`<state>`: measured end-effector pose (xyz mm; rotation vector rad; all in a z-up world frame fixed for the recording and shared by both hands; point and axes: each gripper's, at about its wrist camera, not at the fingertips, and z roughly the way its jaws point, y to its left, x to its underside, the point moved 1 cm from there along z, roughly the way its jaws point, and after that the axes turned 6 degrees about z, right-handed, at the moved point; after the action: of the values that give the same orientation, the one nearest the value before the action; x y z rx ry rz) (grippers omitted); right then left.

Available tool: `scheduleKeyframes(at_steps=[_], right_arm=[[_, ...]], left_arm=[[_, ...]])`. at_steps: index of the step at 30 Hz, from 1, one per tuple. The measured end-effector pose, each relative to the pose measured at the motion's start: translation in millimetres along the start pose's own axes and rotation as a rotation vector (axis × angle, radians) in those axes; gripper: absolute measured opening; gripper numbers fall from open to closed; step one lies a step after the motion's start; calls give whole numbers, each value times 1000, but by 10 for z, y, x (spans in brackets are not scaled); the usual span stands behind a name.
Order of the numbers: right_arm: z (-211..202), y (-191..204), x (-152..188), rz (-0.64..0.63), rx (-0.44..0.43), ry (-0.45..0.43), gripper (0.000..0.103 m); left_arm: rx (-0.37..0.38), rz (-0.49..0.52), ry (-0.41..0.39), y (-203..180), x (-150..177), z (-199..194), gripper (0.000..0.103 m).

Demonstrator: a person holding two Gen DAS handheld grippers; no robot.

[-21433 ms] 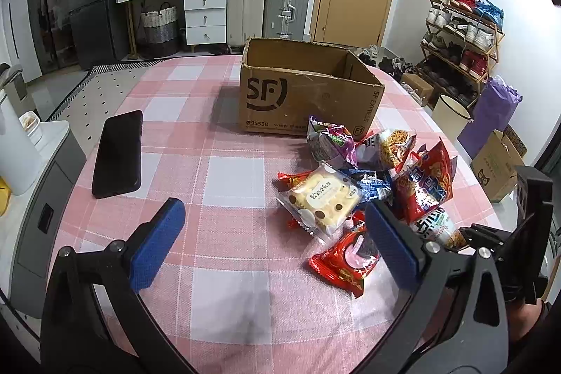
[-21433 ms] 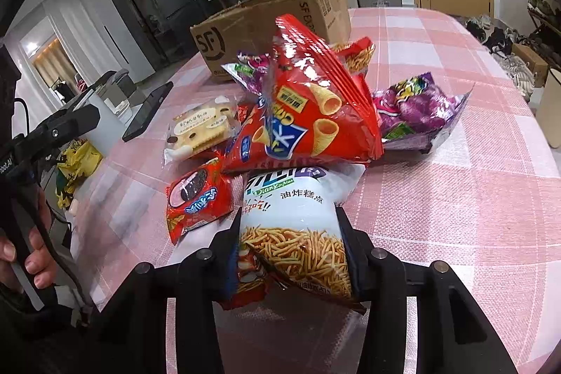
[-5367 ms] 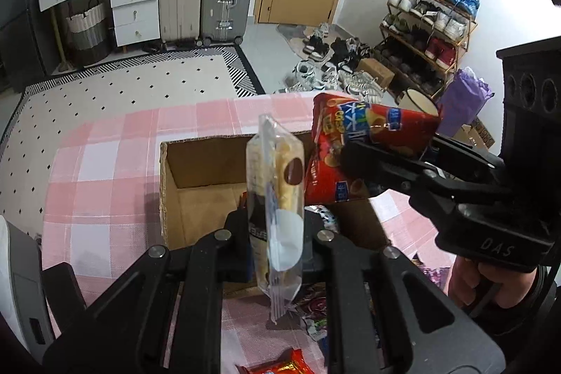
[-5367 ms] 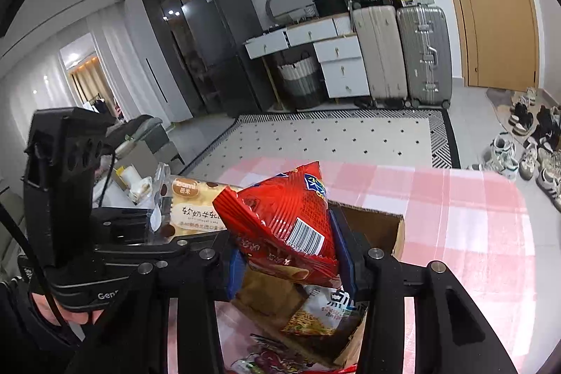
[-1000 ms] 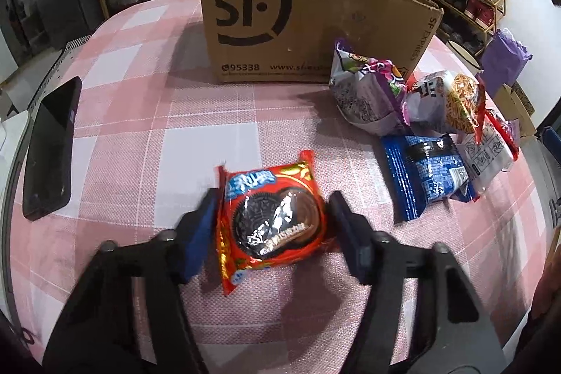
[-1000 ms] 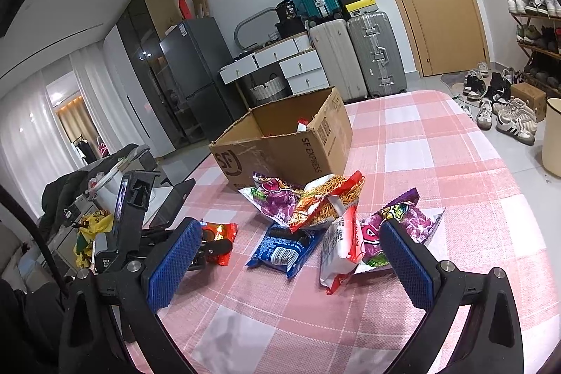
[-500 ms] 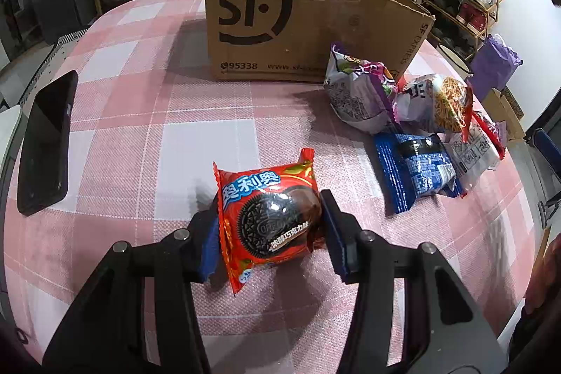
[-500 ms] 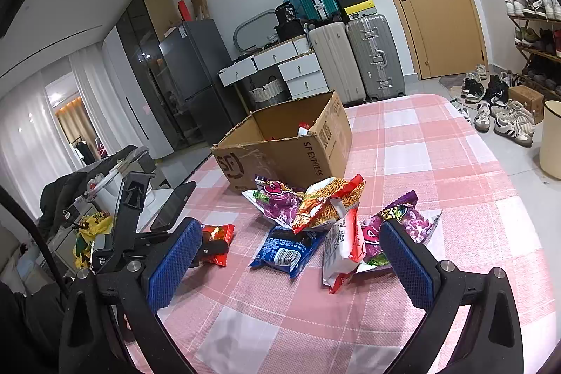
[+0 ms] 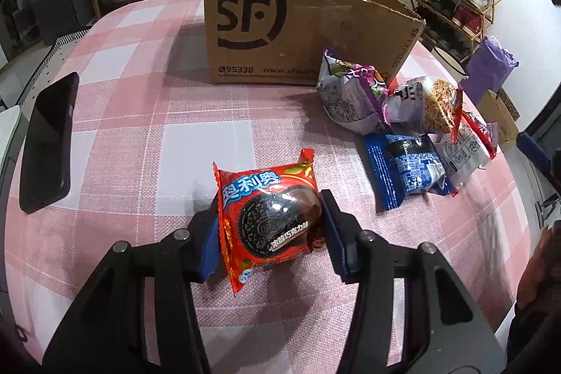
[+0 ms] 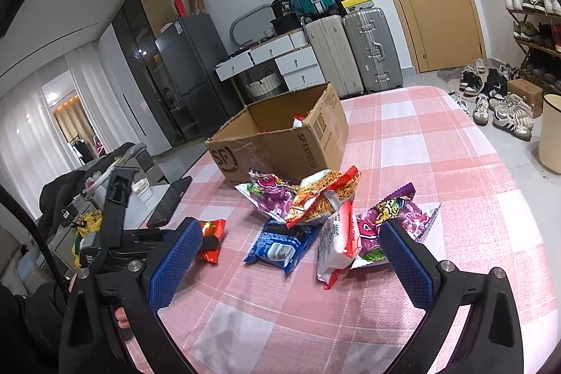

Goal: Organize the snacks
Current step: 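Grasp the white-and-red snack bag with the right gripper while the left gripper holds the Oreo pack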

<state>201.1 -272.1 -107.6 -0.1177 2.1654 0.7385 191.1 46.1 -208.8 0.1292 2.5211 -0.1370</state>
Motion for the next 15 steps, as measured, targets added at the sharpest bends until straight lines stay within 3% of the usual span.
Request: scheduleKeyframes(at_steps=[11, 15], right_arm=[[284, -99, -8, -27, 40, 94, 101], [401, -127, -13, -33, 35, 128, 84]], left_arm=[[11, -3, -30, -5, 17, -189, 47], [20, -7, -42, -8, 19, -273, 47]])
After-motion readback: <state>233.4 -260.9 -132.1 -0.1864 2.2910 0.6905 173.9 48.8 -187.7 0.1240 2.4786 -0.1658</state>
